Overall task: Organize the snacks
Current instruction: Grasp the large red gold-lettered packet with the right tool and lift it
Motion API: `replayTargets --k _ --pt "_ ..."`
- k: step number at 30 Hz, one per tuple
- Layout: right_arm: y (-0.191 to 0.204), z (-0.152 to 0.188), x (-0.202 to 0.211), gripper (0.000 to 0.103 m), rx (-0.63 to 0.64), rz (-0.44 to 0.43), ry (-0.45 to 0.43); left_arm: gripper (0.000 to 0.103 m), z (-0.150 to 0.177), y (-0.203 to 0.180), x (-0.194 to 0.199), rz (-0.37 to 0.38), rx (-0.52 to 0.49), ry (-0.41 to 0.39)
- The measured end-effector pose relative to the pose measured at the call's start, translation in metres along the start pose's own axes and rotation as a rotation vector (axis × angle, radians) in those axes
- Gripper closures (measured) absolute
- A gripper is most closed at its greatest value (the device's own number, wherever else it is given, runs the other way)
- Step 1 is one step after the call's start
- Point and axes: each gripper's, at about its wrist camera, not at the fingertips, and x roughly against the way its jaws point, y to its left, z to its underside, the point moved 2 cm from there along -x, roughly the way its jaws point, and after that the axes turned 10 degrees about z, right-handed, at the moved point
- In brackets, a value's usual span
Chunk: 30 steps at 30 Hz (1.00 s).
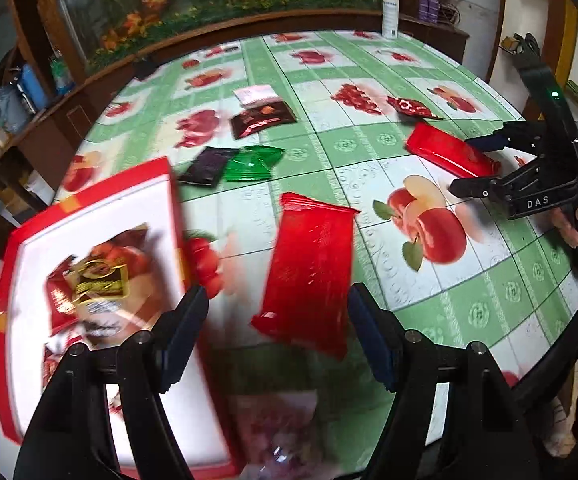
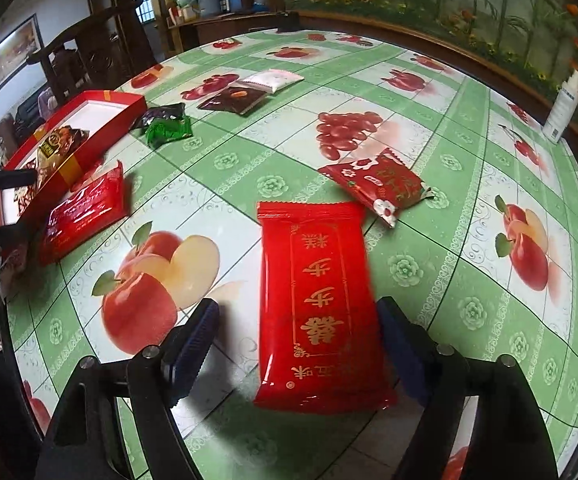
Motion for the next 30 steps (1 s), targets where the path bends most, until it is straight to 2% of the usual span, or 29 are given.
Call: replayTargets --k 2,4,6,10,12,15,17,18,19,25,27,30 --pt "-0.003 0.000 0.001 0.030 -0.011 0.017 -0.003 0.031 -0.005 -0.005 -0.005 0.015 -0.006 0.005" --pt "-0.008 -0.002 0.001 0.044 -0.028 0.029 -0.006 0.031 -0.009 -0.012 -0.010 0.033 -0.024 0.013" --pt "-0.012 -0.002 0.002 0.049 -0.046 0.033 -0.008 0.031 -0.012 -0.016 -0.019 0.029 -0.036 0.038" --pt "-0.010 -0.003 0.002 0.049 -0.043 0.040 -0.014 0.029 -0.012 -0.016 -0.042 0.028 -0.027 0.118" --pt "-0.009 -0.004 0.001 0.049 -0.040 0.035 -0.018 0.025 -0.012 -0.011 -0.044 0.069 0.018 0.120" --pt "-0.007 -0.004 0.001 0.049 -0.043 0.032 -0.022 0.026 -0.012 -0.005 -0.045 0.108 0.061 0.110" --pt "-0.006 -0.005 0.001 0.049 -0.044 0.031 -0.027 0.036 -0.011 -0.007 -0.043 0.103 0.055 0.074" --pt "-0.006 -0.005 0.000 0.049 -0.045 0.031 -0.029 0.052 -0.011 -0.008 -0.042 0.100 0.056 0.061" --pt "-0.005 -0.006 0.000 0.049 -0.045 0.031 -0.032 0.057 -0.011 -0.007 -0.039 0.111 0.067 0.051" --pt "0.000 -0.009 0.000 0.049 -0.051 0.015 -0.048 0.057 -0.011 -0.007 -0.035 0.167 0.126 0.025" --pt "0.001 -0.010 0.000 0.050 -0.060 -0.006 -0.055 0.057 -0.010 -0.007 -0.032 0.219 0.154 0.022" --pt "0.005 -0.012 0.001 0.050 -0.068 -0.061 -0.062 0.057 -0.011 -0.010 -0.024 0.229 0.154 0.003"
